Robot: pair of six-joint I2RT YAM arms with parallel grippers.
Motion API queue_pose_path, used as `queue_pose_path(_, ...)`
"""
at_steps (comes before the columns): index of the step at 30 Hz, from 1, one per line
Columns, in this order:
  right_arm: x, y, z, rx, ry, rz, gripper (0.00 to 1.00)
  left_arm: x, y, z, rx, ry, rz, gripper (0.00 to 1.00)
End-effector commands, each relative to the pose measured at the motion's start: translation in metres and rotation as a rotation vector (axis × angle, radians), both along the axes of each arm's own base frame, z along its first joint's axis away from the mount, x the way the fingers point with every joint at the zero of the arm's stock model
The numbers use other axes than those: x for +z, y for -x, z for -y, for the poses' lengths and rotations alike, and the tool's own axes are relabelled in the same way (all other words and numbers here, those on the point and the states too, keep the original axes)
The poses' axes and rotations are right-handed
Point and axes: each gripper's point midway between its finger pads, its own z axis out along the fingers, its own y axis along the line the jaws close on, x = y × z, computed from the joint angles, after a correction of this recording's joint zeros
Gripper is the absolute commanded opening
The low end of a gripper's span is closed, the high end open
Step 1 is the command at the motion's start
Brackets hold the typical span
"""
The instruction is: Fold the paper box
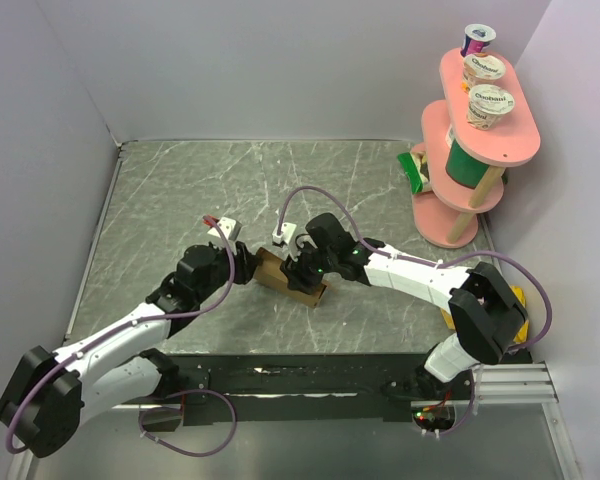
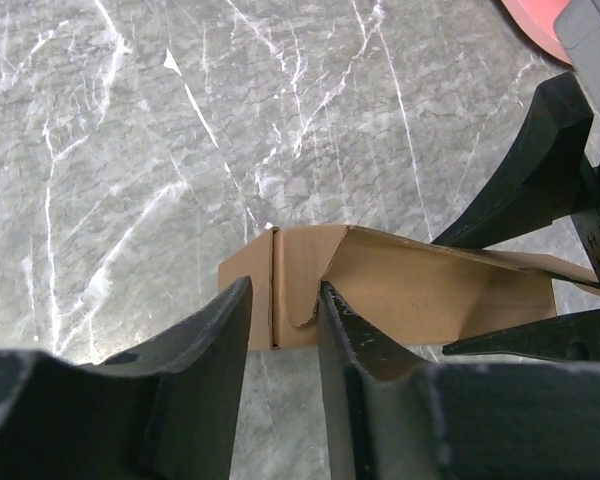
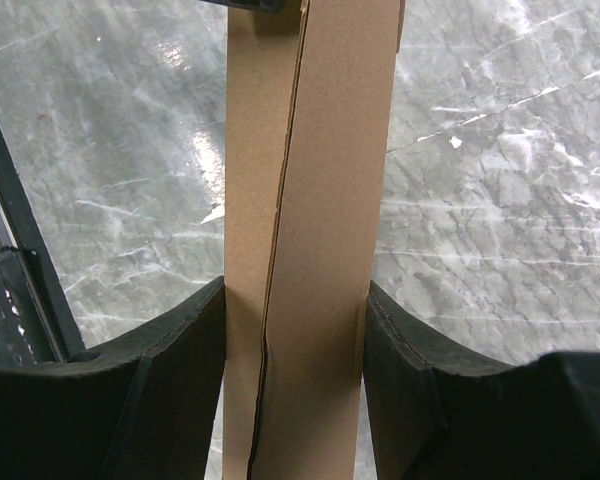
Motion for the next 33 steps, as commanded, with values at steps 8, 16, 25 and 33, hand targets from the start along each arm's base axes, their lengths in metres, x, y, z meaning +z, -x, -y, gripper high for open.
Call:
queue_pose_path(8,-0.03,-0.007,0.018,-0.007,0.111,0.031,0.44,0.025,-0.017,0.0,0.038,0.011,0.082,0.25)
queue_pose_path(16,-0.03,-0.008,0.018,-0.009,0.115,0.029,0.44,0.024,-0.018,-0.007,0.069,-0.003,0.087,0.19)
queue_pose_path(25,-0.032,-0.008,0.018,-0.011,0.123,0.026,0.44,0.017,-0.009,0.002,0.011,0.024,0.055,0.21)
queue_pose_path(33,-0.031,-0.01,0.018,-0.018,0.127,0.038,0.44,0.007,0.0,0.002,0.006,0.049,0.025,0.11)
